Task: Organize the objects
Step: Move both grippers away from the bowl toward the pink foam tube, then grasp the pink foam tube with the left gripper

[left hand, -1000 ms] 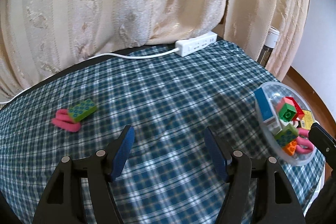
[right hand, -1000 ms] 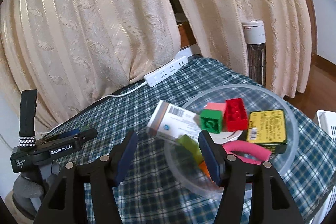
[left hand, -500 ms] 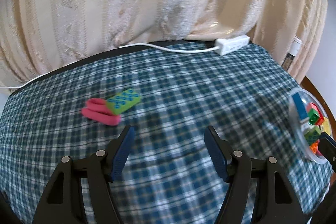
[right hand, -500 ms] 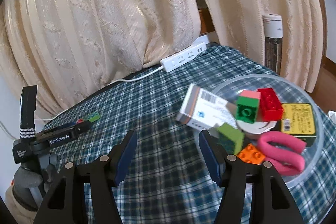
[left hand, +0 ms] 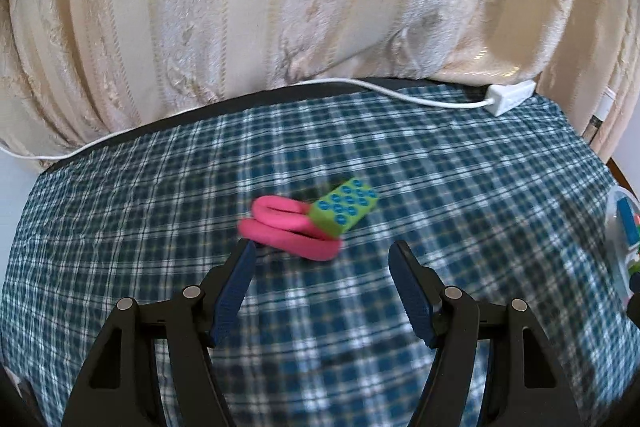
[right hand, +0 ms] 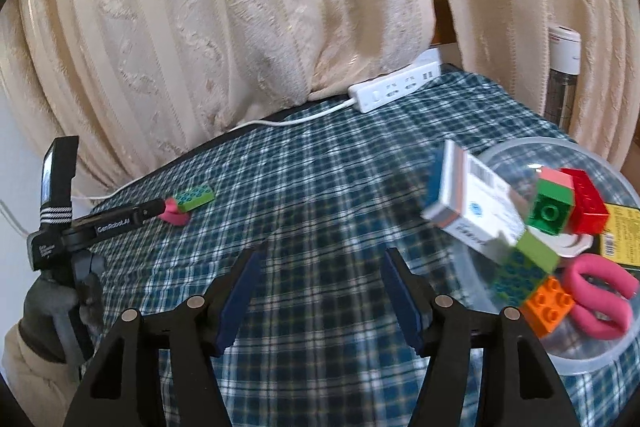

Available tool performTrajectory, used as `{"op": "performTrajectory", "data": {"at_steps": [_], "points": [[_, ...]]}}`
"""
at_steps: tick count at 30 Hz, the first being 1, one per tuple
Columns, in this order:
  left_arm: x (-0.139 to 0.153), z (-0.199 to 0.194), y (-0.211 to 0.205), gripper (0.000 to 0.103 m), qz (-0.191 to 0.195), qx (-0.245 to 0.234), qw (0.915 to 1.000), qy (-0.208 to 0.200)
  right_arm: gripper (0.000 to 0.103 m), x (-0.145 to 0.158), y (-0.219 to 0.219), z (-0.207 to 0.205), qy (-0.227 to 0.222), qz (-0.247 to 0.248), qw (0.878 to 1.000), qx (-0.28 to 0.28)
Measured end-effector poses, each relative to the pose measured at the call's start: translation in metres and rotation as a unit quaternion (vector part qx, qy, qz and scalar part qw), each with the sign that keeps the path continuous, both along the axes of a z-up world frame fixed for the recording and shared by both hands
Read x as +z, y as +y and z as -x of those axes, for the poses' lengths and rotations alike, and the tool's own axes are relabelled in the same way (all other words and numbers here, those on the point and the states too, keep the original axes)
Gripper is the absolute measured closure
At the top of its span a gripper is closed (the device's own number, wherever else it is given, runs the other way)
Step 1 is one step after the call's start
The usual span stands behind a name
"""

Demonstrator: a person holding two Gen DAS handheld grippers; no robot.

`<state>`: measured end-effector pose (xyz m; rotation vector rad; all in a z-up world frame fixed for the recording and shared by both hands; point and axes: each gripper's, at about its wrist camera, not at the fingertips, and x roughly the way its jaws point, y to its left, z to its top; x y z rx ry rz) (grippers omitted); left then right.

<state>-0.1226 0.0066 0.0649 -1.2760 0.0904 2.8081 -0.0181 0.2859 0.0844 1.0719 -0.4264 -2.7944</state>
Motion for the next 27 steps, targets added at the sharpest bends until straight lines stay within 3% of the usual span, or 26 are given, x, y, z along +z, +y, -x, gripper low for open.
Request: {"op": "performTrajectory", "data": {"at_steps": [8, 15, 27], "points": [[-0.027, 0.020, -0.021, 0.033, -0.001, 0.005, 0.9997, -0.025, 0.029, -0.006, -0.019, 0.012, -0.013, 0.001, 1.000, 0.015], [-0.046, 0.037, -0.027, 0.033, -0.033, -0.001, 0.9981, -0.052, 0.024, -0.012, -0.026, 0.022, -0.026, 0.005, 1.000, 0.016], [-0.058, 0.048, -0.022, 0.028, -0.022, 0.016, 0.9987, -0.044, 0.023, -0.024, -0.030, 0.034, -0.042, 0.014, 0.999, 0.019]]}}
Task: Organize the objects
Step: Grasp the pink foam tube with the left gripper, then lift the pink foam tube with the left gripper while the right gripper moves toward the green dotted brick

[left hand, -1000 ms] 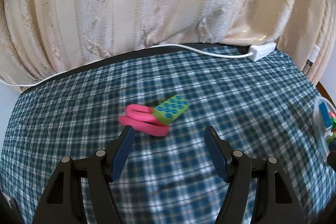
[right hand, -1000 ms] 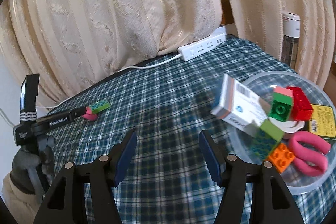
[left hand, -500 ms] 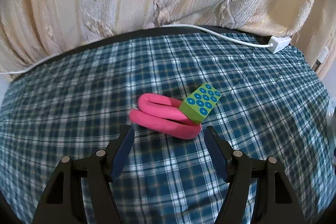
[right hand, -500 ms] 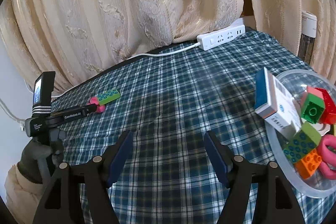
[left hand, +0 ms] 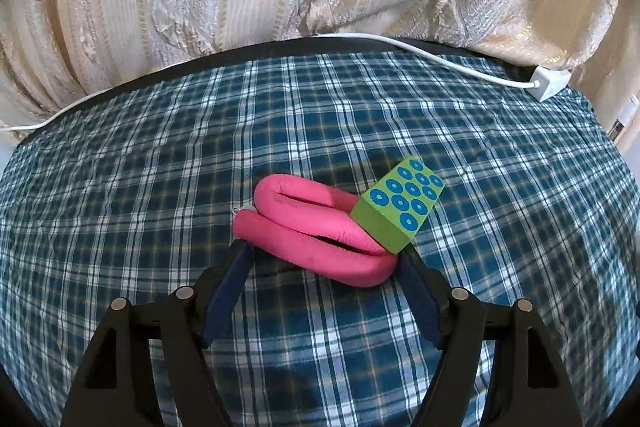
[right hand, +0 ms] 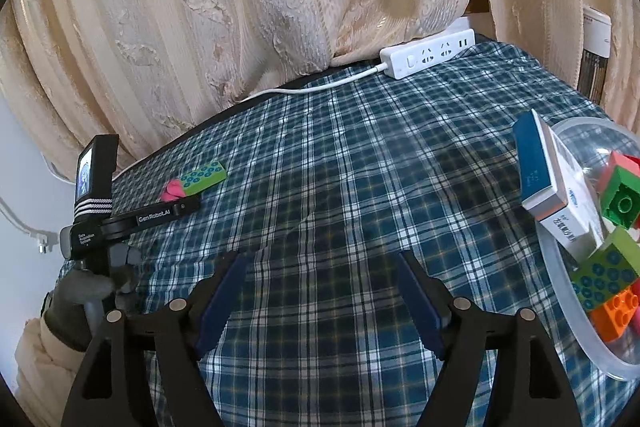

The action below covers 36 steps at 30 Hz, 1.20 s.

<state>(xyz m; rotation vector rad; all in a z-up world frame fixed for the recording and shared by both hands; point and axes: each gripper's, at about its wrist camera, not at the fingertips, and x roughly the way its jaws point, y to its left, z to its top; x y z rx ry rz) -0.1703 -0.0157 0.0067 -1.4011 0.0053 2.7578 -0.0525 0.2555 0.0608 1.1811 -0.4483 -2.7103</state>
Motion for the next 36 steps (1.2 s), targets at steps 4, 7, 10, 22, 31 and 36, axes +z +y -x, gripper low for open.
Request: {"op": "performTrajectory", "data": {"at_steps": [4, 7, 10, 22, 31, 36], "points": [[0.001, -0.002, -0.001, 0.044, -0.001, -0.005, 0.9999, 0.011, 0.023, -0.001, 0.000, 0.001, -0.003, 0.002, 1.000, 0.000], [0.003, -0.004, 0.000, 0.065, -0.003, -0.018, 0.9997, 0.015, 0.023, -0.003, -0.003, 0.001, -0.004, 0.000, 1.000, 0.002], [0.004, -0.008, -0.002, 0.066, 0.002, -0.021, 0.9996, 0.017, 0.023, -0.003, -0.007, 0.001, -0.004, -0.002, 1.000, 0.006], [0.012, -0.038, -0.021, 0.067, 0.006, -0.015, 0.9998, 0.014, 0.023, -0.001, -0.025, 0.003, -0.002, -0.007, 1.000, 0.026], [0.013, -0.052, -0.035, 0.059, -0.025, 0.000, 0.9997, -0.004, 0.023, -0.002, -0.034, 0.004, -0.003, -0.005, 0.999, 0.038], [0.014, -0.051, -0.038, 0.042, -0.041, 0.016, 0.9990, -0.006, 0.023, -0.003, -0.032, 0.004, -0.003, -0.003, 0.999, 0.035]]}}
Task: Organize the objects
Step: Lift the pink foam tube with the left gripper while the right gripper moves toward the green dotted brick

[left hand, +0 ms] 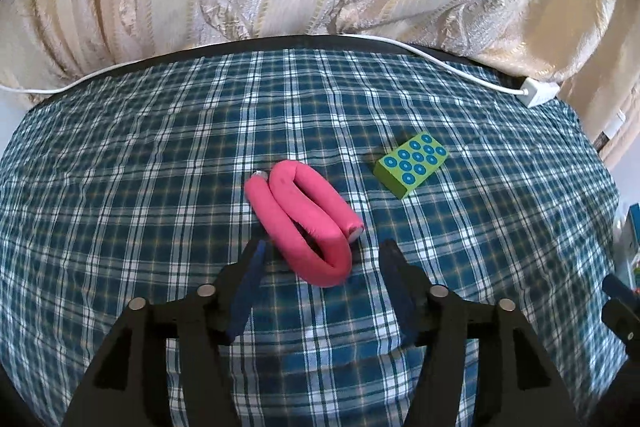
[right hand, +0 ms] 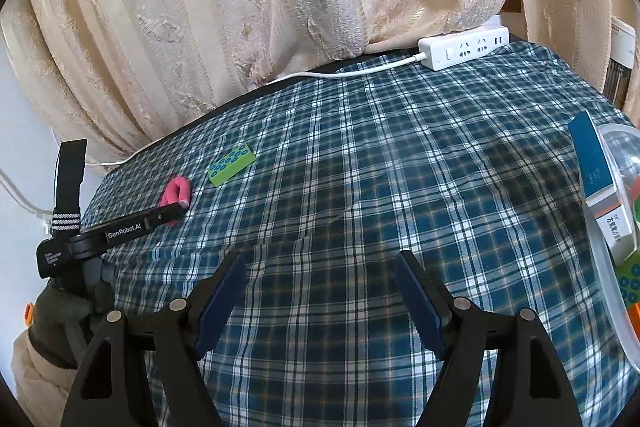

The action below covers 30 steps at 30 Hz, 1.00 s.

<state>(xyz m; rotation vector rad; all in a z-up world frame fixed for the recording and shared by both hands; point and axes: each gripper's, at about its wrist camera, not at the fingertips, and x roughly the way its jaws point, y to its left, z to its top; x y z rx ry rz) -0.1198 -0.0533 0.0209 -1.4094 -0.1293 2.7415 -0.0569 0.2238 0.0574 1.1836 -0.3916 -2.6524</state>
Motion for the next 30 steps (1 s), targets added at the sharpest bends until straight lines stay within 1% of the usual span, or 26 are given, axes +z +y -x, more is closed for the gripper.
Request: {"op": "performTrajectory", "data": {"at_steps": [9, 12, 16, 18, 20, 24, 30], "points": [[-0.004, 0.019, 0.001, 0.041, 0.002, 0.033, 0.9994, -0.005, 0.023, -0.003, 0.003, 0.002, -0.002, 0.003, 1.000, -0.001], [-0.008, 0.022, 0.005, 0.044, 0.023, 0.036, 0.9991, -0.006, 0.023, -0.003, 0.003, 0.002, -0.002, 0.001, 1.000, -0.004], [-0.007, 0.019, 0.006, 0.047, 0.031, 0.033, 0.9990, 0.000, 0.023, -0.001, 0.002, 0.006, -0.001, -0.004, 1.000, -0.004], [-0.004, 0.016, 0.005, 0.047, 0.031, 0.033, 0.9989, 0.005, 0.023, 0.001, -0.002, 0.009, 0.000, -0.007, 1.000, 0.002], [0.000, 0.011, 0.004, 0.047, 0.032, 0.033, 0.9989, 0.011, 0.023, 0.001, -0.008, 0.015, -0.003, 0.000, 1.000, 0.014], [0.009, -0.005, 0.002, 0.047, 0.043, 0.031, 0.9983, 0.024, 0.023, 0.002, -0.022, 0.028, -0.011, 0.003, 0.999, 0.033], [0.017, -0.030, -0.005, 0.047, 0.040, 0.033, 0.9980, 0.035, 0.023, 0.001, -0.049, 0.055, -0.019, 0.004, 0.998, 0.058]]}}
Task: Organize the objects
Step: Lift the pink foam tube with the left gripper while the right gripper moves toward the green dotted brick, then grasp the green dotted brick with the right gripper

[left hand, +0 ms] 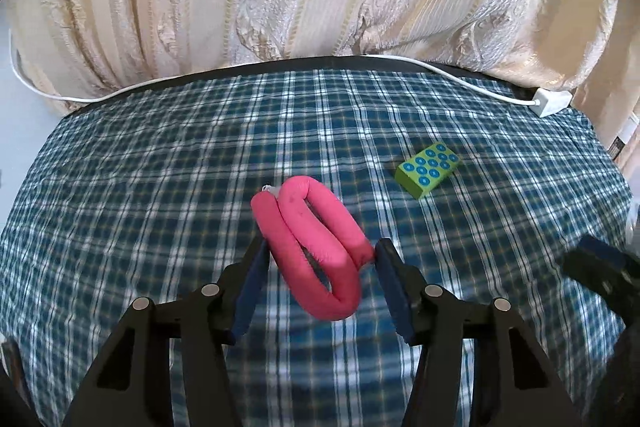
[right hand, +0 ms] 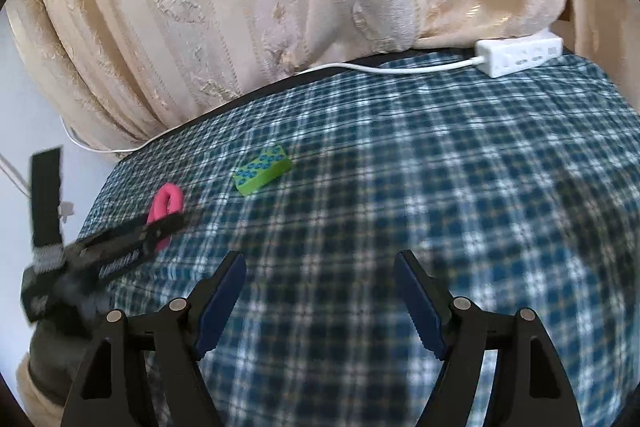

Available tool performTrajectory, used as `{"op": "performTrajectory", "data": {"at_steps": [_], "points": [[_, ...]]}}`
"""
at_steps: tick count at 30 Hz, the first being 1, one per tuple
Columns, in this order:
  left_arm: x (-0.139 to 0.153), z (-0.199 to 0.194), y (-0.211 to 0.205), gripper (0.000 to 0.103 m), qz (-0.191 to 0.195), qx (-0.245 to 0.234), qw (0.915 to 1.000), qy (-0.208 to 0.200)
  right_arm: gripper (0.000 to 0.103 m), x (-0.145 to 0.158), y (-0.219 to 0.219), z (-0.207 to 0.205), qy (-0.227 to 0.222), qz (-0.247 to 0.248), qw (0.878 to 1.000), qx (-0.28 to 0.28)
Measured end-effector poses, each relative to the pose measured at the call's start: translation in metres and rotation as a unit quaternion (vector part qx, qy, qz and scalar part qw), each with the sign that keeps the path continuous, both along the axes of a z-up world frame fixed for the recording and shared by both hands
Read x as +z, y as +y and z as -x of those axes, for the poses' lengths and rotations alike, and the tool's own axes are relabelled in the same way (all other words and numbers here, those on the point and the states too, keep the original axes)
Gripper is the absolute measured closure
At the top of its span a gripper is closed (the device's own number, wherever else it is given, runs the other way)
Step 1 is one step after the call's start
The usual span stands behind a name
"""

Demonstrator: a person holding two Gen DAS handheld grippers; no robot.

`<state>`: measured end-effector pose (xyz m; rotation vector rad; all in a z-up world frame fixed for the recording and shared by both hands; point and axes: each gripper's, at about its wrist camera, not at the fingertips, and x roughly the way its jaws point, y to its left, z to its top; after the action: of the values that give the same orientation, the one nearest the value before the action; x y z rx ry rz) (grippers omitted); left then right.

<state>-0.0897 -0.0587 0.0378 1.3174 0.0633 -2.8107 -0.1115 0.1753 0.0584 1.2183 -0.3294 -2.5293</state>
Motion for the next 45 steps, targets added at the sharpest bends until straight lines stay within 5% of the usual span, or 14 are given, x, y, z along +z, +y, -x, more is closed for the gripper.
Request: {"op": "performTrajectory", "data": {"at_steps": [28, 35, 40, 45], "points": [[0.013, -0.025, -0.037, 0.047, -0.047, 0.046, 0.9976, 0.022, 0.023, -0.032, -0.093, 0.116, -0.035, -0.008, 0.999, 0.034], [0.009, -0.024, -0.034, 0.047, -0.042, 0.045, 0.9979, 0.016, 0.023, -0.034, -0.116, 0.124, -0.016, -0.063, 0.997, 0.042], [0.008, -0.023, -0.031, 0.047, -0.039, 0.041, 0.9983, 0.015, 0.044, -0.037, -0.130, 0.119, 0.008, -0.145, 0.988, 0.045], [0.008, -0.024, -0.031, 0.047, -0.040, 0.040, 0.9983, 0.015, 0.072, -0.036, -0.126, 0.116, 0.013, -0.159, 0.986, 0.044]]}}
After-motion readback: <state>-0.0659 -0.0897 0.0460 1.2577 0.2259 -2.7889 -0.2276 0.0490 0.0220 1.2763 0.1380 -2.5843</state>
